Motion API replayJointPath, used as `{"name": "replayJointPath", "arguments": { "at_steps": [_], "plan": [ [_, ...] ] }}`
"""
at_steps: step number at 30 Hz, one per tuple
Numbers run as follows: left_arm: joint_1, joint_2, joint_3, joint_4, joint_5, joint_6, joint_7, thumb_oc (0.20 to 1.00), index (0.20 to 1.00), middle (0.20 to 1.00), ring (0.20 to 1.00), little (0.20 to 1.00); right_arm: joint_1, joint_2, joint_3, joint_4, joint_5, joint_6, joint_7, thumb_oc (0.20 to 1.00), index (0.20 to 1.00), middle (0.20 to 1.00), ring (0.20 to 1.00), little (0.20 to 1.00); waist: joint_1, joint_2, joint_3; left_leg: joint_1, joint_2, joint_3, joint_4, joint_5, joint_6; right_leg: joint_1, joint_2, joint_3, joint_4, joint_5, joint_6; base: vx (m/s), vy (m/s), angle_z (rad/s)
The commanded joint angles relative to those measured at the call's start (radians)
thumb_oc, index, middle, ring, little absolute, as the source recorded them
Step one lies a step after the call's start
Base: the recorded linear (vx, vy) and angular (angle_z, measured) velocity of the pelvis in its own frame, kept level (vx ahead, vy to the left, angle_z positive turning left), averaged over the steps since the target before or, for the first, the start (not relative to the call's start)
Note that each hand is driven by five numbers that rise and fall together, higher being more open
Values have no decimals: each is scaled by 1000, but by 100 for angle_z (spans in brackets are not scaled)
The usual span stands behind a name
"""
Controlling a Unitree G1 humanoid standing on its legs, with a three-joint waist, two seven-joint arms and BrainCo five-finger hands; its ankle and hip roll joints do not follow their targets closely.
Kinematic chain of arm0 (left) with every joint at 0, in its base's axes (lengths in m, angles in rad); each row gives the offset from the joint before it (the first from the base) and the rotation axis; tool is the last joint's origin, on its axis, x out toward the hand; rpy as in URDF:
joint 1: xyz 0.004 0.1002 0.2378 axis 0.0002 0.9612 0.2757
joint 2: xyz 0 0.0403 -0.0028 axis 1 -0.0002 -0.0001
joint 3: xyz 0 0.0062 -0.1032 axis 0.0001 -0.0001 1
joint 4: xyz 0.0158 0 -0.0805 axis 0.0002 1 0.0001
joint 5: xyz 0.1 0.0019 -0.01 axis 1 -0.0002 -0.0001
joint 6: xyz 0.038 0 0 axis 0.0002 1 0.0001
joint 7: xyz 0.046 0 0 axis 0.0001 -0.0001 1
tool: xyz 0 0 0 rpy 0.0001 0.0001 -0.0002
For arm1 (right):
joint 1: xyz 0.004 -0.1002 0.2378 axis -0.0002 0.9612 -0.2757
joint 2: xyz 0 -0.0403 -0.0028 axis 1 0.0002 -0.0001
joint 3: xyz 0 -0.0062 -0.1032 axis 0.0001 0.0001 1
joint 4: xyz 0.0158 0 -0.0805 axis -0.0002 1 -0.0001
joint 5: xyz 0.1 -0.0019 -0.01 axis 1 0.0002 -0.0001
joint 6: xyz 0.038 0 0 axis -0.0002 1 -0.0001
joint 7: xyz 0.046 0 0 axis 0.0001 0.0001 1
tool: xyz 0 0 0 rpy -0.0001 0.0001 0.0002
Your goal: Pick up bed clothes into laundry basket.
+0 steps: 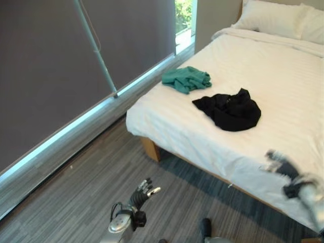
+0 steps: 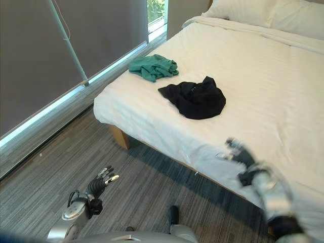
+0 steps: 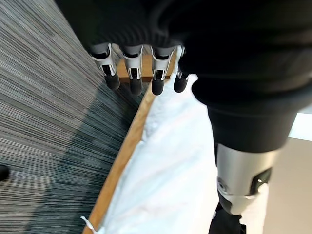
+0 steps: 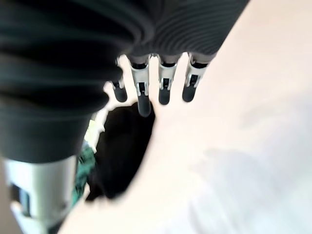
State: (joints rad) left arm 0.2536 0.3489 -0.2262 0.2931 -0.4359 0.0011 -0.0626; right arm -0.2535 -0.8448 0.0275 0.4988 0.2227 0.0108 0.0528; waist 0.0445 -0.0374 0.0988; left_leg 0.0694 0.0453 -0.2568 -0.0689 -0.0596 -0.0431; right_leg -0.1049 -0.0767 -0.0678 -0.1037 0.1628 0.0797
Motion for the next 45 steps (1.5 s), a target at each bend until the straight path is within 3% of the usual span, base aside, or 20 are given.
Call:
{"name": "replayJointPath", "arguments": {
  "at_steps": [1, 3, 5, 6, 13, 21, 27, 35, 45],
  "plan": [
    [-39, 43, -58, -49, -94, -50, -19, 1000, 1000, 1000, 1000, 1000, -423, -90, 319, 268, -148, -26, -66, 1000, 1000, 1000, 1000, 1000, 77, -24, 19, -51, -14, -33, -12, 74, -21, 31, 14, -2, 26, -48, 33, -111, -12, -3],
    [-33, 69, -67, -50, -108, -51, -13, 1000, 1000, 1000, 1000, 1000, -681, -130, 474, 508, -211, -11, -93, 1000, 1000, 1000, 1000, 1000, 96, -35, 41, -88, -18, -44, -10, 89, -23, 3, 10, -13, 24, -36, 35, -135, -14, 7],
    [-32, 69, -63, -57, -114, -51, -12, 1000, 1000, 1000, 1000, 1000, -789, -120, 541, 597, -216, -13, -96, 1000, 1000, 1000, 1000, 1000, 93, -29, 53, -103, -20, -46, -8, 94, -23, -11, 13, -13, 25, -32, 34, -83, -7, 25],
    [-33, 83, -67, -45, -110, -53, -10, 1000, 1000, 1000, 1000, 1000, -927, -132, 615, 747, -256, -3, -108, 1000, 1000, 1000, 1000, 1000, 105, -28, 65, -126, -22, -53, -7, 103, -25, -31, 13, -18, 24, -26, 35, -60, -4, 34],
    [-31, 132, -54, -111, -107, -63, 9, 1000, 1000, 1000, 1000, 1000, -1262, -195, 841, 957, -435, 53, -158, 1000, 1000, 1000, 1000, 1000, 141, 8, 146, -273, -34, -58, -6, 145, -29, -167, 17, -19, 17, -4, 32, -112, -15, 13],
    [-72, 111, -76, -154, -131, -90, 57, 1000, 1000, 1000, 1000, 1000, -1401, -236, 939, 904, -407, 42, -227, 1000, 1000, 1000, 1000, 1000, 152, 42, 244, -470, -35, -40, -18, 198, -44, -366, 31, -8, 19, 35, 31, -97, -29, -13],
    [-180, 84, -128, -148, -130, -129, 123, 1000, 1000, 1000, 1000, 1000, -1598, -214, 1093, 860, -411, 27, -295, 1000, 1000, 1000, 1000, 1000, 149, 49, 293, -638, -39, -39, -18, 234, -67, -535, 44, -17, 28, 48, 27, -16, -73, 1],
    [-224, 83, -127, -103, -151, -143, 163, 1000, 1000, 1000, 1000, 1000, -1676, -140, 1141, 863, -372, 28, -307, 1000, 1000, 1000, 1000, 1000, 138, 21, 287, -626, -32, -31, -18, 227, -72, -520, 51, -16, 27, 43, 22, 20, -18, -6],
    [-247, 128, -124, -91, -165, -145, 171, 1000, 1000, 1000, 1000, 1000, -1815, -142, 1221, 868, -279, 32, -317, 1000, 1000, 1000, 1000, 1000, 118, -25, 245, -575, -27, -31, -18, 209, -82, -458, 43, -24, 20, 30, 27, 8, 3, 2]
  ]
}}
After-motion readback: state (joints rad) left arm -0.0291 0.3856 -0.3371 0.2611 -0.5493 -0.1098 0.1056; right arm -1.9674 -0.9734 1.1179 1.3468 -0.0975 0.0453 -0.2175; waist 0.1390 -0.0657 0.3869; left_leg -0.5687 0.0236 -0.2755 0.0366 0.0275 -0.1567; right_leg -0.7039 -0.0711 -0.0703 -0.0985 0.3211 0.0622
